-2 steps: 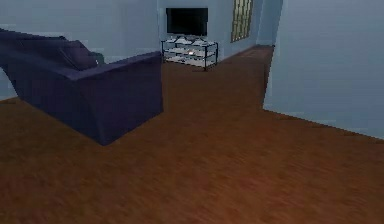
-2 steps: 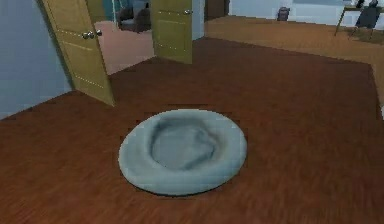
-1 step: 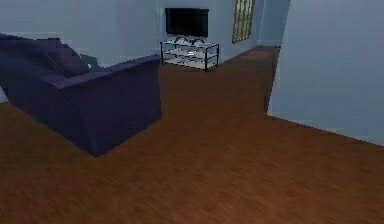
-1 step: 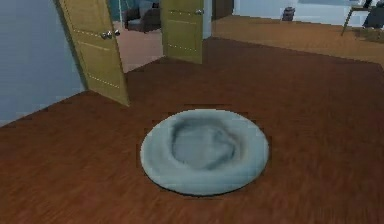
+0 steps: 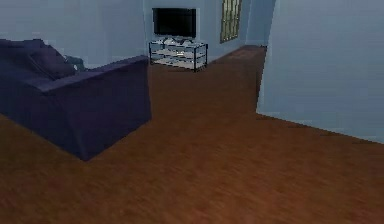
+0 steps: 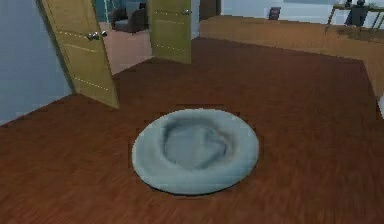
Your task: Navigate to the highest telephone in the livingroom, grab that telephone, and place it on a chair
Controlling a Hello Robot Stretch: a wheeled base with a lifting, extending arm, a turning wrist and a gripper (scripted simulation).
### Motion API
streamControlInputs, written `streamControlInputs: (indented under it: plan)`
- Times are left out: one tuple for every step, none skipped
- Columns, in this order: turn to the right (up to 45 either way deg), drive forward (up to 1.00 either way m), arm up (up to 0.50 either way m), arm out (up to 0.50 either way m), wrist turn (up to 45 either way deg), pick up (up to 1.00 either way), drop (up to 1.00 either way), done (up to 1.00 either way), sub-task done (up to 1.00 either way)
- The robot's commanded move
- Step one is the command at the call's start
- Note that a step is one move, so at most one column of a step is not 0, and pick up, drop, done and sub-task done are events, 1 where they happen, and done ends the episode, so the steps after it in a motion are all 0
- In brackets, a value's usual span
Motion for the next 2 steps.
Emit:
streamControlInputs:
  plan:
    - [0.0, 1.00, 0.00, 0.00, 0.0, 0.00, 0.00, 0.00, 0.00]
    - [3.0, 0.00, 0.00, 0.00, 0.0, 0.00, 0.00, 0.00, 0.00]
